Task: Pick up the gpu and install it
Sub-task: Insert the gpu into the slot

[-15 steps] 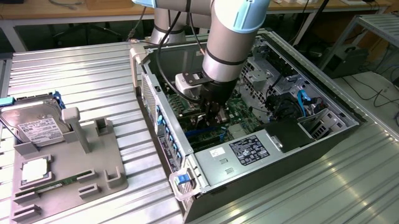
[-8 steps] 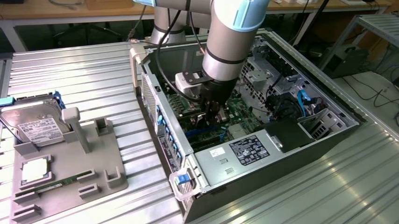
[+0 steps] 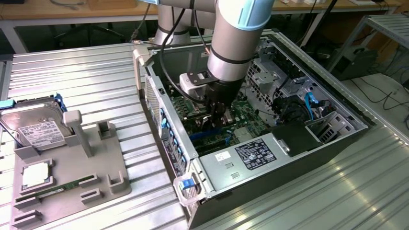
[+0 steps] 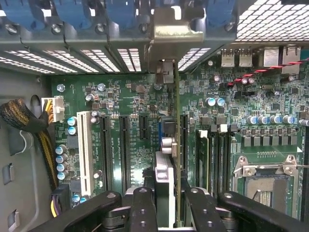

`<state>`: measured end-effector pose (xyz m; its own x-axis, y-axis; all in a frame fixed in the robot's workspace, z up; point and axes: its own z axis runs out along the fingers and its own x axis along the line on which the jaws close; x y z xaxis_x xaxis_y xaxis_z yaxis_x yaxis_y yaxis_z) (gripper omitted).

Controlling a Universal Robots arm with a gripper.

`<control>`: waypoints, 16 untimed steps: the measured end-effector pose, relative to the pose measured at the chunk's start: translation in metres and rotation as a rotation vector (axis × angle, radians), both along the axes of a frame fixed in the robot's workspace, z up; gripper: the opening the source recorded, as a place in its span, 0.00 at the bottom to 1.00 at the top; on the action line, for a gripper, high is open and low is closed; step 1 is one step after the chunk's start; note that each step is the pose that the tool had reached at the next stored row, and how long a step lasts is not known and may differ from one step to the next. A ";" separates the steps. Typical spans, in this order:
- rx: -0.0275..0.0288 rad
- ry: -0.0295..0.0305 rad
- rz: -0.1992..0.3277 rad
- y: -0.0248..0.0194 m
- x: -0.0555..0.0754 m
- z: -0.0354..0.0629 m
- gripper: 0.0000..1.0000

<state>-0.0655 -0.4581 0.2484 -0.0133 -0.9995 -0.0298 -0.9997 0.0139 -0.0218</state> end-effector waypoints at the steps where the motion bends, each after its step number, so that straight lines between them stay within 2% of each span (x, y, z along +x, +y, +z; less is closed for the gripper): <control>1: 0.0000 -0.0013 0.000 0.0002 0.000 0.0000 0.28; 13: 0.0001 -0.0046 0.003 0.0009 -0.007 -0.0001 0.28; 16: 0.0000 -0.0057 0.003 0.0034 -0.007 0.0000 0.28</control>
